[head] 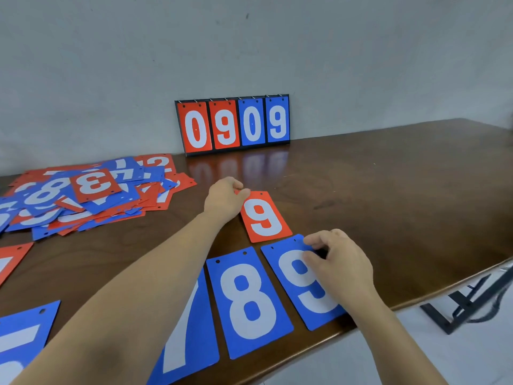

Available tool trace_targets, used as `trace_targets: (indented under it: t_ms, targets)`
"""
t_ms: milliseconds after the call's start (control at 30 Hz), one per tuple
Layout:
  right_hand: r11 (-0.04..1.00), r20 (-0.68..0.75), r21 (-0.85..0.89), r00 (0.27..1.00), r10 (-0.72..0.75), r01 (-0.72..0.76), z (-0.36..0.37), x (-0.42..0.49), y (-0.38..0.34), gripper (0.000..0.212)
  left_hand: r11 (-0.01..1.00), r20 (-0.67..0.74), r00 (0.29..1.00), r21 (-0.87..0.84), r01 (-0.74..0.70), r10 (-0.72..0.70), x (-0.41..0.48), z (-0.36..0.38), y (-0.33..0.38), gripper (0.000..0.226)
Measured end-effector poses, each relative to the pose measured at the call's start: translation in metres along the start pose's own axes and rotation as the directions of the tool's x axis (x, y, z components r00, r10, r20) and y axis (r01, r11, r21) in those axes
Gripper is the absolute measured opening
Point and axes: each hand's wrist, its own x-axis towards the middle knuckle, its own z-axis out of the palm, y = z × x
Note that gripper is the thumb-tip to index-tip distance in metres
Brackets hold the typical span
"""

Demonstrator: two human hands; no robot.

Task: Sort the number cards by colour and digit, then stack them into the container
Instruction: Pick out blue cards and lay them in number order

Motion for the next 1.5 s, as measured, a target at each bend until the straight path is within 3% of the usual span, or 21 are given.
trace_targets:
  t_ms: [133,300,433,667,767,900,967,1067,1167,1267,1367,1500]
  targets:
    - [1.0,-0.01,0.007,1.0,0.02,-0.02,0.0,-0.001,-0.001,0.014,0.994,-0.023,0.999,0.107,-0.032,0.035,-0.002,0.003,0.003,0.041]
    - [0.987,-0.03,0.159,0.999,0.037,-0.032,-0.007,0.003,-0.003,0.015,0.988,-0.038,0.998,0.15,-0.035,0.042,-0.004,-0.006,0.002,0.041]
    - [0.973,-0.042,0.229,0.999,-0.032,0.041,-0.018,0.013,-0.032,0.013,0.989,-0.087,0.994,0.142,-0.05,0.063,-0.013,-0.038,0.001,0.037]
    - [0.949,0.061,0.254,0.977,-0.207,0.185,0.002,0.034,-0.121,0.011,0.99,-0.185,0.981,0.139,-0.028,0.054,-0.042,-0.135,-0.041,0.024]
    - [0.975,0.171,0.062,0.96,-0.221,0.213,0.027,0.049,-0.152,0.023,0.986,-0.257,0.966,0.166,0.008,0.035,-0.053,-0.184,-0.079,0.021]
    - [0.891,0.297,-0.451,0.95,0.092,0.055,0.061,0.078,-0.157,0.044,0.958,-0.322,0.946,0.281,0.064,0.031,-0.061,-0.237,-0.137,0.026]
    - [0.867,0.347,-0.498,0.921,0.175,0.023,0.073,0.086,-0.15,0.034,0.917,-0.312,0.949,0.39,0.086,0.044,-0.06,-0.248,-0.156,0.035]
    - [0.869,0.372,-0.489,0.919,0.128,0.077,0.081,0.087,-0.145,0.019,0.875,-0.229,0.97,0.483,0.041,0.081,-0.056,-0.247,-0.167,0.054]
    - [0.88,0.342,-0.474,0.928,0.145,0.037,0.08,0.085,-0.15,0.033,0.852,-0.084,0.99,0.52,-0.055,0.115,-0.047,-0.237,-0.171,0.074]
    - [0.888,0.306,-0.459,0.944,0.119,0.037,0.083,0.081,-0.168,0.036,0.841,0.002,0.993,0.532,-0.1,0.117,-0.036,-0.228,-0.173,0.076]
    - [0.919,0.324,-0.371,0.946,-0.009,0.136,0.099,0.07,-0.204,0.047,0.858,0.029,0.991,0.498,-0.127,0.13,-0.032,-0.226,-0.18,0.075]
    - [0.934,0.456,-0.216,0.876,-0.16,0.283,0.138,0.057,-0.253,0.051,0.841,0.023,0.987,0.522,-0.145,0.156,-0.036,-0.232,-0.191,0.078]
